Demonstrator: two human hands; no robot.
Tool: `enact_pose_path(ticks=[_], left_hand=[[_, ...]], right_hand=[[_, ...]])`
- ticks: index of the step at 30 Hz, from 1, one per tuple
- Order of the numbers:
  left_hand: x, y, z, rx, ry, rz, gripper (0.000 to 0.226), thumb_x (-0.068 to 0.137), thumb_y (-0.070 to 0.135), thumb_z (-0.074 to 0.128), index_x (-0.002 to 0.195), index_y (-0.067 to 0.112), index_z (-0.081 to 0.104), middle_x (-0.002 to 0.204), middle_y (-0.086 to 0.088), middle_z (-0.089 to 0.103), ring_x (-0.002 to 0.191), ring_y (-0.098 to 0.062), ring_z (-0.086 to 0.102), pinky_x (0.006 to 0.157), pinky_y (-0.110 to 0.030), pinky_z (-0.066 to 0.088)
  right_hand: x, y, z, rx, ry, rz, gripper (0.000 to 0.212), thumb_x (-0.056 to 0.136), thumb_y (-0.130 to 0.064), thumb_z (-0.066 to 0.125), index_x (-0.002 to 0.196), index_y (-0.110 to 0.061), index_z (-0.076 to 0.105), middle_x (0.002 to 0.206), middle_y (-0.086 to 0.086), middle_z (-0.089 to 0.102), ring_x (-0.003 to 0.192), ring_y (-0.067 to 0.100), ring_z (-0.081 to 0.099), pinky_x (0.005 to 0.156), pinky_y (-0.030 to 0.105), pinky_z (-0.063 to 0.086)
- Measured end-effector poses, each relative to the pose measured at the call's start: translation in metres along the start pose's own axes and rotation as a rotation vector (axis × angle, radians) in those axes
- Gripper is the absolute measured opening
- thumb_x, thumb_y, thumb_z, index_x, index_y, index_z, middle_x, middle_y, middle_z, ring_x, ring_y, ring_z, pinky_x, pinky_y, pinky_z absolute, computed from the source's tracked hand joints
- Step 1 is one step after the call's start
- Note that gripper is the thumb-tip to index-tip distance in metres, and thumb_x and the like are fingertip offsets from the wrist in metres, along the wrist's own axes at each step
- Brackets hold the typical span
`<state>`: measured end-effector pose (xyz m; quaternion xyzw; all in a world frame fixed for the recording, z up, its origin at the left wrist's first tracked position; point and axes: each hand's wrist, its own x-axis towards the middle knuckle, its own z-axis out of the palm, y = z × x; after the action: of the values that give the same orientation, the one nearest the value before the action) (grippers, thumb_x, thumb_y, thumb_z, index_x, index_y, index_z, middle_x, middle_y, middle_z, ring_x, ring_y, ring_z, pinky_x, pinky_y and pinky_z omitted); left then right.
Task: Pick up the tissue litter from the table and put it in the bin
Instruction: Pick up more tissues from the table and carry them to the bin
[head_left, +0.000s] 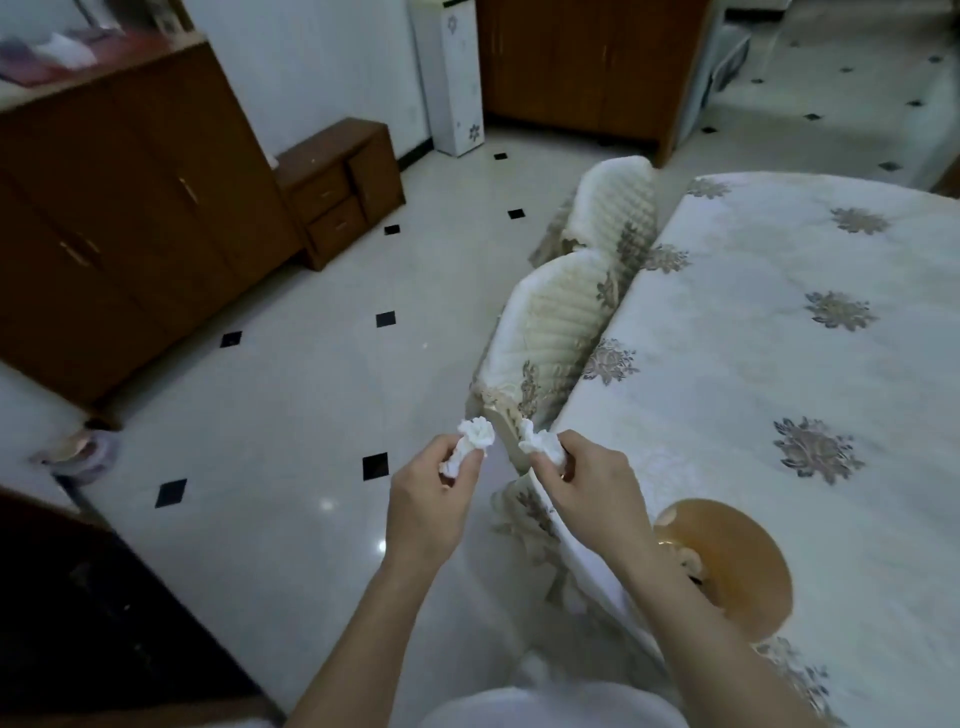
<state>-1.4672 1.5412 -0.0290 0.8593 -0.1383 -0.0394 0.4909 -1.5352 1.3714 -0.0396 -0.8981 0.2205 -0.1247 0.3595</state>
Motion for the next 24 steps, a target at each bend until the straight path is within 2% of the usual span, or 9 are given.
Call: enact_pose_path(ticks=[3,7,11,14,17,19,21,22,24], left_hand=[[0.03,0.011,0.016,0.002,-0.093,0.043,0.006,0.093,0.032,0.064,0.087,0.031,0.064,0.062,0.005,0.059,0.052,-0.013,0.051,0.055,-0.033,0.047],[0.053,0.027,0.043,0.009,-0.244,0.105,0.006,0.093,0.035,0.062,0.093,0.031,0.067,0.07,0.008,0.065,0.058,-0.006,0.058,0.057,-0.025,0.047],[0.06,0.047,0.079,0.016,-0.445,0.2,0.012,0.093,0.039,0.061,0.097,0.03,0.067,0.074,0.012,0.066,0.066,-0.005,0.06,0.06,-0.029,0.048],[0.06,0.059,0.106,0.022,-0.587,0.286,0.021,0.093,0.04,0.062,0.107,0.024,0.067,0.082,0.019,0.062,0.076,0.005,0.058,0.063,-0.019,0.045],[0.058,0.071,0.126,0.001,-0.73,0.42,0.017,0.094,0.034,0.062,0.105,0.021,0.066,0.08,0.021,0.06,0.078,0.011,0.056,0.06,-0.009,0.04],[0.057,0.076,0.134,-0.023,-0.812,0.482,0.014,0.094,0.032,0.063,0.102,0.022,0.066,0.08,0.022,0.061,0.08,0.009,0.056,0.061,-0.012,0.042],[0.058,0.078,0.14,-0.024,-0.874,0.543,0.015,0.093,0.035,0.063,0.101,0.022,0.066,0.082,0.018,0.064,0.079,0.003,0.058,0.065,-0.022,0.047],[0.059,0.078,0.144,-0.016,-0.899,0.574,0.015,0.093,0.037,0.063,0.1,0.024,0.067,0.082,0.016,0.065,0.077,-0.001,0.059,0.066,-0.027,0.049],[0.061,0.077,0.151,-0.006,-0.934,0.655,0.013,0.092,0.038,0.063,0.096,0.025,0.066,0.081,0.014,0.066,0.069,-0.005,0.059,0.063,-0.028,0.048]], right_hand=[[0.017,0.005,-0.012,0.002,0.063,0.06,0.051,0.093,-0.049,0.057,0.061,-0.025,0.026,0.048,-0.004,0.034,0.048,0.011,0.036,0.047,0.032,0.025],[0.016,0.024,-0.031,-0.066,0.153,0.177,0.049,0.095,-0.05,0.054,0.063,-0.023,0.028,0.052,-0.003,0.037,0.05,0.012,0.039,0.048,0.035,0.031],[-0.006,0.041,-0.053,-0.107,0.294,0.337,0.046,0.095,-0.053,0.052,0.066,-0.021,0.035,0.053,-0.003,0.043,0.053,0.018,0.046,0.05,0.039,0.037],[-0.029,0.05,-0.063,-0.117,0.409,0.468,0.045,0.095,-0.052,0.052,0.067,-0.021,0.037,0.054,-0.002,0.046,0.055,0.018,0.05,0.05,0.039,0.038],[-0.051,0.052,-0.068,-0.146,0.515,0.613,0.044,0.094,-0.052,0.052,0.066,-0.022,0.035,0.053,-0.002,0.045,0.053,0.017,0.047,0.048,0.037,0.034],[-0.066,0.052,-0.07,-0.151,0.583,0.702,0.046,0.093,-0.052,0.054,0.065,-0.022,0.032,0.052,-0.002,0.044,0.053,0.019,0.045,0.049,0.038,0.036],[-0.078,0.047,-0.07,-0.157,0.652,0.778,0.048,0.093,-0.053,0.055,0.064,-0.022,0.032,0.051,-0.002,0.044,0.054,0.024,0.047,0.051,0.041,0.04],[-0.083,0.044,-0.068,-0.167,0.68,0.81,0.048,0.093,-0.054,0.055,0.064,-0.023,0.032,0.05,-0.002,0.043,0.054,0.025,0.047,0.051,0.041,0.041],[-0.091,0.038,-0.063,-0.187,0.738,0.864,0.05,0.093,-0.055,0.055,0.062,-0.025,0.03,0.049,-0.004,0.041,0.055,0.024,0.047,0.051,0.04,0.04]])
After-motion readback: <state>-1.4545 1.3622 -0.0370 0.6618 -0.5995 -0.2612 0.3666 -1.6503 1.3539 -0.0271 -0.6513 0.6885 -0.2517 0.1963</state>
